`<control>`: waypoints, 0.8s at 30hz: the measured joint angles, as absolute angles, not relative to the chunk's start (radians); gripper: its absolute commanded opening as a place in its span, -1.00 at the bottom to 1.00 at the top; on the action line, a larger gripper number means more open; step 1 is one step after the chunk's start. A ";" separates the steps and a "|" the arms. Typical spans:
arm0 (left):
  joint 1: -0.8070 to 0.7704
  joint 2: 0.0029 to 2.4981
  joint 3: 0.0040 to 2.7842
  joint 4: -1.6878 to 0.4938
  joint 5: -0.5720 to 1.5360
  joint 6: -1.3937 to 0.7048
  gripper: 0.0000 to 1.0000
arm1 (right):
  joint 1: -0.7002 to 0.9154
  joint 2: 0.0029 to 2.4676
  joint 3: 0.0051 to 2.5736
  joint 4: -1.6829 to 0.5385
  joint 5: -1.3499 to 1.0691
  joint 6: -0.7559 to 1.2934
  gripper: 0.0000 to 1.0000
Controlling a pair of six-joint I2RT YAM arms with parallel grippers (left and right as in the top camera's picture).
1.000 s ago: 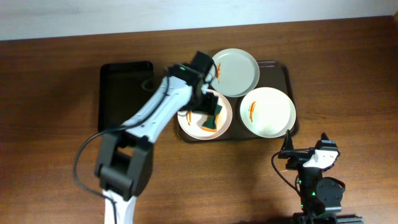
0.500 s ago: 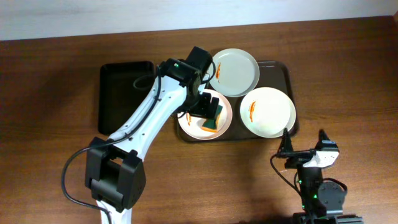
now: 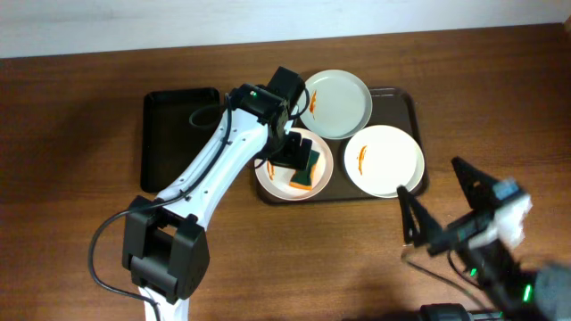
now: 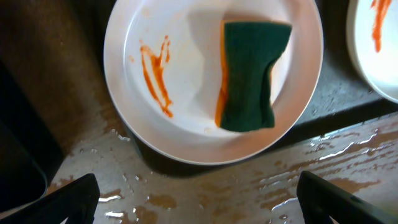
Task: Clean dirty plates on tray and stack at the side
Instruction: 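Grasp the rim of the front-left plate with the right gripper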
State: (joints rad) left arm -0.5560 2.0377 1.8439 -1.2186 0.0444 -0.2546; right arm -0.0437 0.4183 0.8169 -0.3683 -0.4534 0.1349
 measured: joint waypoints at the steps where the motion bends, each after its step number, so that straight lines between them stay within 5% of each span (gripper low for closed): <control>1: -0.556 2.038 1.843 -1.220 0.044 -0.255 0.99 | -0.044 0.564 0.964 -0.533 -0.446 0.075 0.97; 2: -0.556 2.038 1.843 -1.218 0.043 -0.255 0.99 | -0.044 0.775 1.176 -0.836 -0.442 0.015 0.97; 5: -0.556 2.039 1.842 -1.224 0.044 -0.255 0.91 | -0.044 1.256 1.620 -1.173 -0.477 -0.049 0.95; 7: -0.556 2.039 1.842 -1.224 0.043 -0.255 0.81 | -0.045 1.433 1.707 -1.198 -0.586 -0.059 0.12; 8: -0.556 2.039 1.842 -1.225 0.044 -0.254 0.76 | -0.045 1.512 1.715 -1.187 -0.620 -0.060 0.11; 10: -0.545 2.039 1.842 -1.224 0.044 -0.254 0.76 | -0.045 1.635 1.717 -1.190 -0.644 -0.060 -0.26; 12: -0.502 2.039 1.842 -1.224 0.044 -0.254 0.79 | -0.040 1.794 1.721 -1.187 -0.656 -0.062 -0.07; 16: -0.479 2.039 1.842 -1.227 0.041 -0.255 0.82 | 0.075 2.002 1.721 -1.178 -0.553 -0.061 -0.07; 24: -0.480 2.039 1.842 -1.245 0.040 -0.255 0.90 | 0.205 2.143 1.716 -1.011 -0.287 0.102 -0.38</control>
State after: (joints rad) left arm -0.4801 2.0388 1.8423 -1.2453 0.0402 -0.2546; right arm 0.2047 2.1426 1.7164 -1.0111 -0.2874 0.1020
